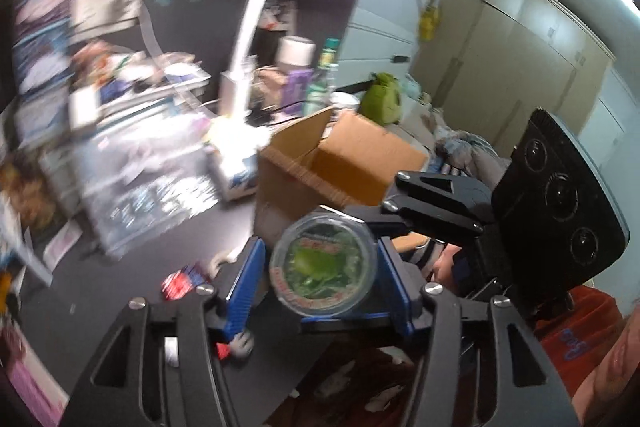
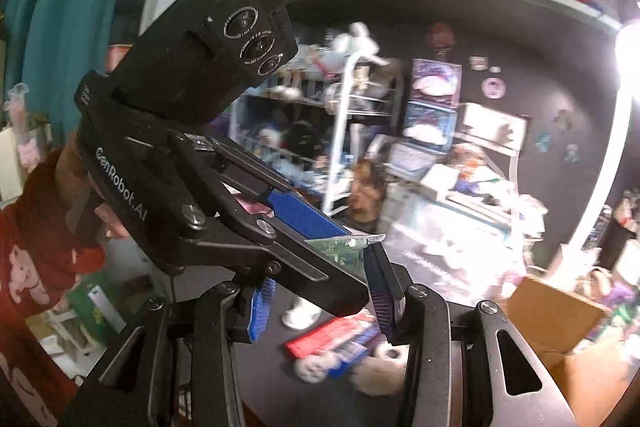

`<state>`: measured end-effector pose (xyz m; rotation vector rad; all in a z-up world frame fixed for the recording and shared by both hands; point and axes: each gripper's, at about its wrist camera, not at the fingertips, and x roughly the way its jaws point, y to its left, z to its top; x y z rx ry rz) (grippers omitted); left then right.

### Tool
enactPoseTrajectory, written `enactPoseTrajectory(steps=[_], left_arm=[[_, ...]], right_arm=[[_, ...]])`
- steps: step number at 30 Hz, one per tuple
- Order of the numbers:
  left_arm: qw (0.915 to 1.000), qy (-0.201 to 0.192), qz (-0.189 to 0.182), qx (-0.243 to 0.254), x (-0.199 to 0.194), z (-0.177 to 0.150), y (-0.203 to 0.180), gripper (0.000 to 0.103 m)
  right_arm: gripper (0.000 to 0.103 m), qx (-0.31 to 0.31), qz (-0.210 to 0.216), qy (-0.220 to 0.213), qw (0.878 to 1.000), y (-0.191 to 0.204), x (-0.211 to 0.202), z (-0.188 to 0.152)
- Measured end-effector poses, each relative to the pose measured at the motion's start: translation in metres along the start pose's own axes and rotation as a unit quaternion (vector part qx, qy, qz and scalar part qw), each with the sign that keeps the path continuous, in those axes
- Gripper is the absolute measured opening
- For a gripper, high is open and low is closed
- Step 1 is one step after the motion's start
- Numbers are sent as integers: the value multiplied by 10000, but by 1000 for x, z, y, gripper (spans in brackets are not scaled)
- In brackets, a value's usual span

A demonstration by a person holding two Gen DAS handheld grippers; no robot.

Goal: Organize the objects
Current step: 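Carry the green cup into the cardboard box and open the right gripper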

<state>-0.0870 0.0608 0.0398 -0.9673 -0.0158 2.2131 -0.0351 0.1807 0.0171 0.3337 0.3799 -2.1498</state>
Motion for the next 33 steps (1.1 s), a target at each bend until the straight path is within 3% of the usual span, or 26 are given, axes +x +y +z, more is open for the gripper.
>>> enactPoseTrajectory(steps=[9,16,20,22,23,24,25,33], left_arm=[[9978,465,-366,290,80,81,-28,43],[9949,825,-542,190,132,102,-31,39],[9938,1002,-442,216,148,102,-33,39],[9933,1049,-398,263,150,100,-33,45],[9932,1058,-371,297,148,100,-32,53],[9939,1009,-321,307,144,99,-31,59],[9947,951,-276,285,140,99,-28,61],[9987,239,276,349,68,82,-16,79]], right_arm=[[38,484,-637,627,9948,-93,-40,0],[38,849,-878,1267,9844,-137,-43,-18],[38,1018,-919,1634,9770,-150,-39,-27],[39,1069,-924,1772,9740,-152,-35,-32],[44,1079,-960,1856,9719,-153,-35,-34],[55,1089,-994,1943,9698,-154,-33,-36],[58,1112,-1101,1998,9673,-155,-32,-37],[59,1118,-1163,2089,9645,-154,-25,-34]])
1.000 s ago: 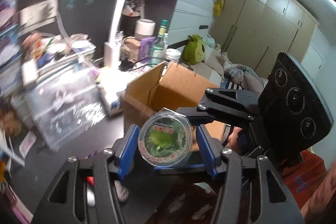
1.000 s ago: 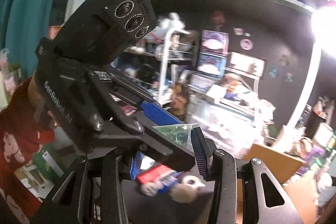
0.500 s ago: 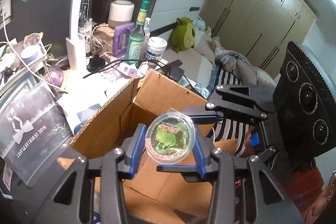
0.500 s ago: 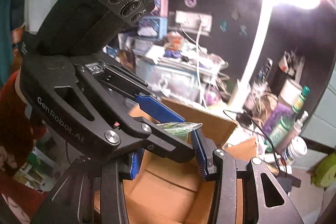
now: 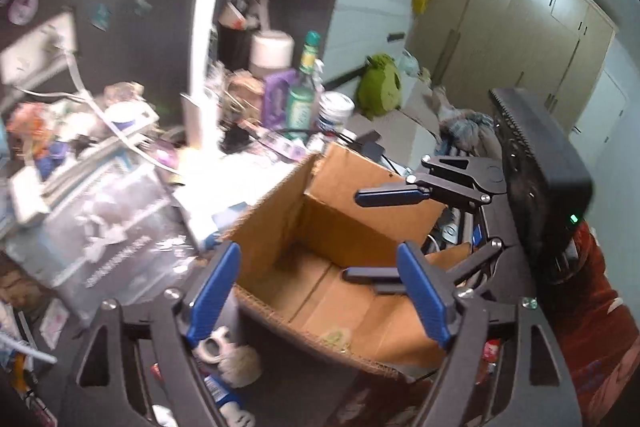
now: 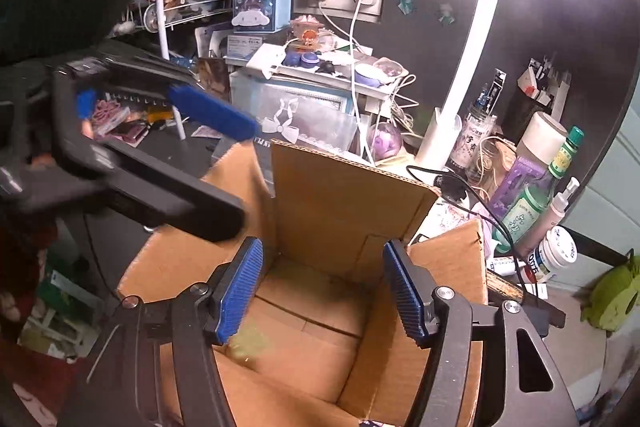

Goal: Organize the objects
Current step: 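Carry the green cup into the cardboard box and open the right gripper, then move the right gripper to the white figurine and grasp it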

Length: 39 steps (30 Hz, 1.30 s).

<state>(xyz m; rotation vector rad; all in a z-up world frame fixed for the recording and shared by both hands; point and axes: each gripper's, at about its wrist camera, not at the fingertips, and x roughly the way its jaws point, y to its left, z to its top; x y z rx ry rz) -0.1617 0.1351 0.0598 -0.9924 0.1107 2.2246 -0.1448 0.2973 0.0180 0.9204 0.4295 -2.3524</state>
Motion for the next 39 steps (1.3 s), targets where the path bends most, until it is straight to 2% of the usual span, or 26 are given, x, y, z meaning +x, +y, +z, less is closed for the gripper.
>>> enactPoseTrajectory(steps=[6,9,11,13,16,18,22,26,32,34,35,38,39], left_arm=[[9948,-775,568,-331,-64,-32,27,91],[9896,-1064,828,-494,-89,-59,44,92],[9863,-1193,927,-657,-98,-80,58,93],[9814,-1283,1178,-804,-106,-105,72,93],[9734,-1372,1458,-1117,-111,-143,92,93],[9651,-1397,1723,-1389,-110,-173,105,93],[9556,-1356,1870,-1829,-102,-223,124,93],[9485,-1241,2095,-2028,-91,-253,133,93],[9507,-955,2121,-2053,-69,-269,133,93],[9512,-909,2101,-2070,-64,-269,136,93],[9512,-901,2086,-2088,-63,-269,137,93],[9515,-908,2047,-2110,-61,-266,137,93],[9513,-909,2053,-2114,-61,-265,137,93]], right_arm=[[59,-126,66,-429,9990,30,-16,9],[59,-255,416,-743,9960,62,-25,15],[59,-392,717,-881,9928,86,-27,16],[59,-426,1115,-975,9881,109,-24,15],[60,-536,1630,-988,9802,148,-8,7],[61,-691,1731,-935,9780,168,5,-1],[61,-745,1973,-616,9756,197,42,-20],[61,-456,1943,-205,9797,204,83,-41],[59,-43,1148,72,9934,189,121,-64],[52,16,1080,112,9941,184,126,-66],[46,10,1007,134,9948,182,129,-65],[40,-59,753,190,9970,181,134,-67],[33,-60,758,204,9969,182,135,-67]])
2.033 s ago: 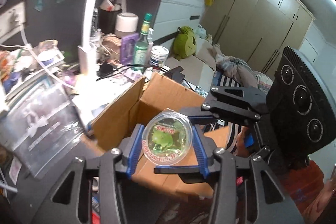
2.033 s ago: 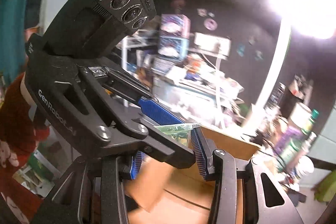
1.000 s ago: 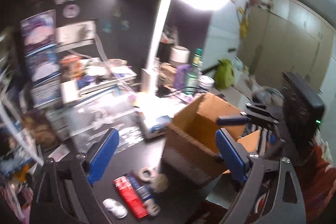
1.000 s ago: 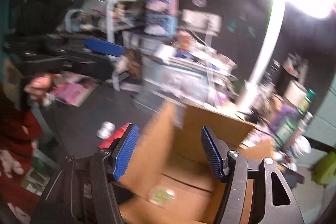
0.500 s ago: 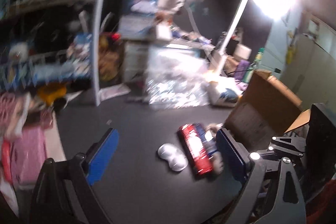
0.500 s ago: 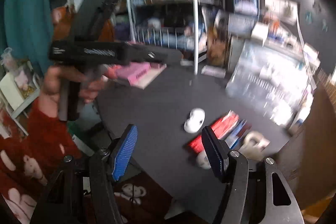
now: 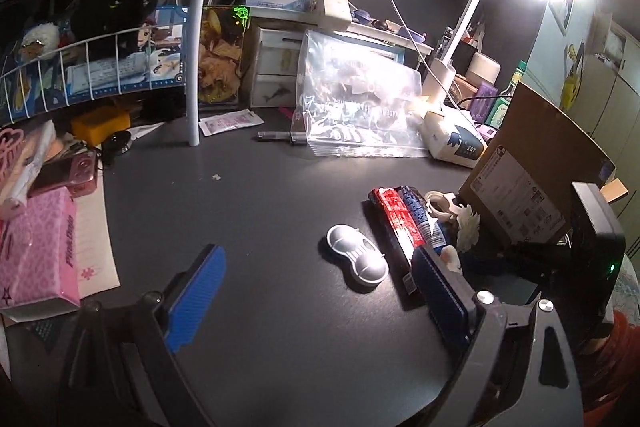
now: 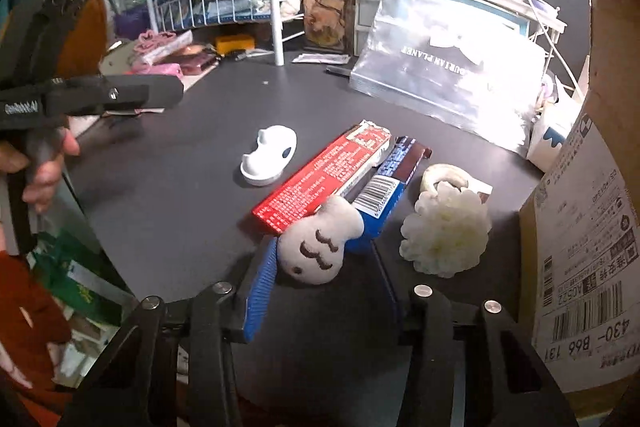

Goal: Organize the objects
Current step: 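Move the right gripper to the white figurine and grasp it, then carry the white figurine into the cardboard box and release it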

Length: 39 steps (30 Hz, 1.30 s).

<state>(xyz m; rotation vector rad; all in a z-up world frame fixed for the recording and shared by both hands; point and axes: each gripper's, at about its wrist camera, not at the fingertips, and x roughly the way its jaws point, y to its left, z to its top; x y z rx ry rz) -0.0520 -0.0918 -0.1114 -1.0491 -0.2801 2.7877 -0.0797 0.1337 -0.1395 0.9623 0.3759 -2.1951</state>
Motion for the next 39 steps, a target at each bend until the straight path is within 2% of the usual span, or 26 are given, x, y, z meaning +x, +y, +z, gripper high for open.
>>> enactPoseTrajectory(steps=[2,7,13,17,19,21,22,23,24,26,27,30,39], left_arm=[[10000,16,36,18,0,1,-1,93],[9998,40,-152,151,-3,6,-12,93],[9937,155,-1037,396,-10,20,-41,93],[9878,135,-1409,657,-22,29,-66,92],[9858,124,-1531,673,-29,36,-73,83],[9843,143,-1595,744,-34,42,-79,70],[9838,151,-1597,796,-36,46,-83,68],[9835,146,-1598,832,-37,49,-85,61],[9832,126,-1603,862,-39,52,-88,51],[9813,106,-1674,941,-42,60,-95,38],[9800,92,-1741,964,-44,63,-99,35],[9756,61,-1904,1087,-46,76,-115,29],[9633,194,-2146,1601,-22,129,-192,29]], right_arm=[[27,-75,-15,33,10000,1,3,-1],[25,-179,-105,-68,9998,4,-6,-4],[24,-276,257,-376,9986,12,-34,6],[24,-474,464,-691,9954,23,-55,23],[24,-647,492,-878,9928,29,-65,31],[24,-783,505,-1010,9905,33,-74,38],[24,-860,504,-1081,9891,35,-80,41],[24,-936,494,-1159,9876,36,-86,45],[24,-993,496,-1213,9864,36,-91,48],[24,-1065,478,-1299,9846,34,-99,54],[24,-1075,460,-1342,9840,32,-104,55],[24,-1083,357,-1446,9829,24,-117,59],[24,-784,-113,-1445,9863,-37,-157,71]])
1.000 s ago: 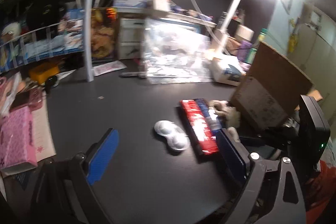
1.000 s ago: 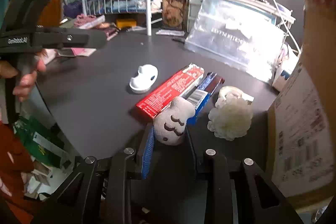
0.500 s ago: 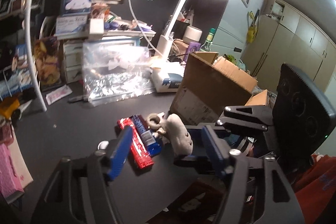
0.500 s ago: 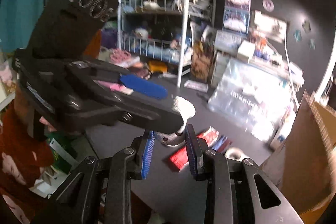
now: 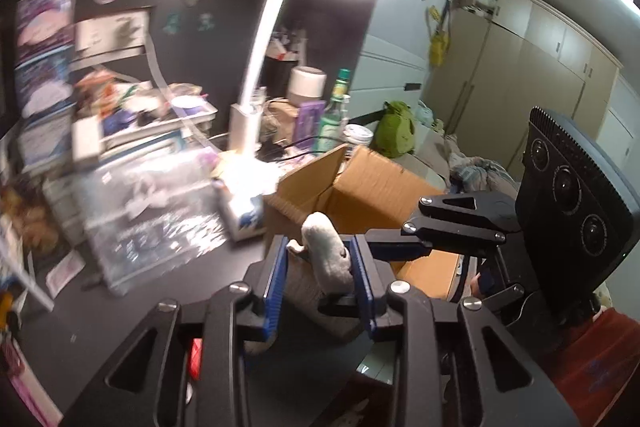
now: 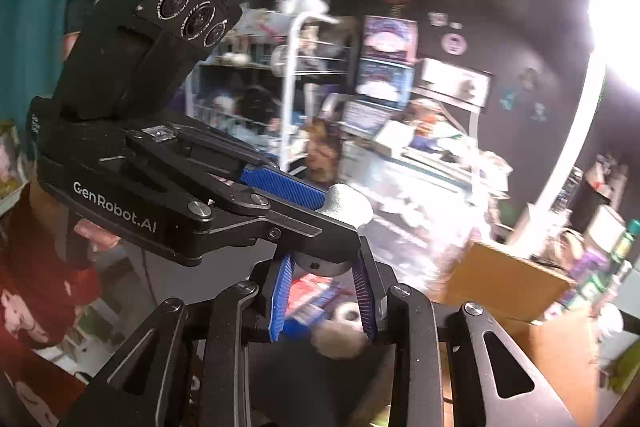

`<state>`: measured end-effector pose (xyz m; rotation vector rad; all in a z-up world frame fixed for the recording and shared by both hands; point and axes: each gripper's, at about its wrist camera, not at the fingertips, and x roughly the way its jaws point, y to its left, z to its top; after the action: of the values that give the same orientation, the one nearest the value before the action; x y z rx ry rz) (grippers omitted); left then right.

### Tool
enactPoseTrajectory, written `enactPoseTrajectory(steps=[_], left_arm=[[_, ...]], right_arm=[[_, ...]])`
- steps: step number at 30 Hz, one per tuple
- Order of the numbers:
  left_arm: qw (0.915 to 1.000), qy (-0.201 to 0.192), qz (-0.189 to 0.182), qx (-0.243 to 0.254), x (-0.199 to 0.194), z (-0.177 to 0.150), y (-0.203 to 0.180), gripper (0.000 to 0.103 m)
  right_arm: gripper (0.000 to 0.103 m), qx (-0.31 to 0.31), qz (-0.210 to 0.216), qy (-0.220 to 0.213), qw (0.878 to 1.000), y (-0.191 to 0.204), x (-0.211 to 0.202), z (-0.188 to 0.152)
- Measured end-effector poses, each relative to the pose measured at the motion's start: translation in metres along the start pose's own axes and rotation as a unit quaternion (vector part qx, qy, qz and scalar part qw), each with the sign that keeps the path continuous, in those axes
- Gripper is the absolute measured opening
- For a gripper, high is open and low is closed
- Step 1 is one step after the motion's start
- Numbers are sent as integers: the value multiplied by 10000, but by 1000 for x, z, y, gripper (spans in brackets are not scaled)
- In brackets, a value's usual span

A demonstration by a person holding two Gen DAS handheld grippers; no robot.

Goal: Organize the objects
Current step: 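Carry the white figurine into the cardboard box and release it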

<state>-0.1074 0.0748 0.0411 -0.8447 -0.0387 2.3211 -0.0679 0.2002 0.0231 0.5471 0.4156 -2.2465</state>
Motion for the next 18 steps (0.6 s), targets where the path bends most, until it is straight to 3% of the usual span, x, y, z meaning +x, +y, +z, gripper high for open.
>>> enactPoseTrajectory(steps=[6,14,16,18], left_arm=[[9981,510,-344,87,56,38,-20,29],[9921,1185,-397,-120,105,49,-24,29],[9917,1253,-273,-82,111,50,-25,42],[9920,1242,-216,-76,111,50,-25,60]], right_arm=[[24,455,-319,463,9974,-55,-18,-4],[25,899,-98,1389,9862,-102,-6,-16],[27,843,-133,1555,9841,-105,-3,-17],[33,790,-212,1688,9823,-109,-1,-19]])
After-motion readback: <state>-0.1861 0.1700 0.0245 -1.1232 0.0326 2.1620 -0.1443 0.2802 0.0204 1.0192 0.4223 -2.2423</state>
